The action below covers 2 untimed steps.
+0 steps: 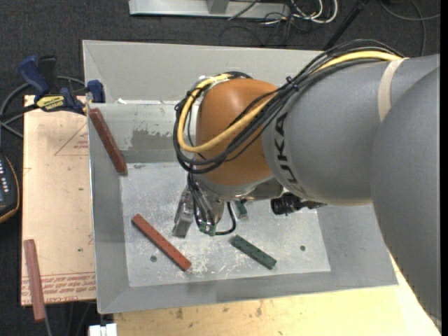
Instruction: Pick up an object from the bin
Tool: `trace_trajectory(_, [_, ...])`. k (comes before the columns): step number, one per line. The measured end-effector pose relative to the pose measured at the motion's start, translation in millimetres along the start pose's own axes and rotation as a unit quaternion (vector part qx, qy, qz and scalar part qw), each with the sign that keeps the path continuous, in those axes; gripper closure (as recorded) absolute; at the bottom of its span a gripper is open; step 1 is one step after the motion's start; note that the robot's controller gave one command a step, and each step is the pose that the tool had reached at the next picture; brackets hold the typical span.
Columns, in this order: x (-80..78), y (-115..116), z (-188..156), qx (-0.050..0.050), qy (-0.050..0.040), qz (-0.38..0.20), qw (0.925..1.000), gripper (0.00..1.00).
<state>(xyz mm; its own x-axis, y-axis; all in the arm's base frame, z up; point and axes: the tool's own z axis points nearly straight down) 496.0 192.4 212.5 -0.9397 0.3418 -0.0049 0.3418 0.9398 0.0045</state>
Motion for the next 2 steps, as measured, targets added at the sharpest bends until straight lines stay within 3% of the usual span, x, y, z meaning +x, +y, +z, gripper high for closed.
trace_trajectory(1, [0.4, 0.0, 3.5, 0.002, 0.0018, -0.001, 1.0, 0.0])
trace_trajectory(2, [-5.3, 11.1, 102.3, 0.003, 0.005, -0.096, 0.9954, 0.0])
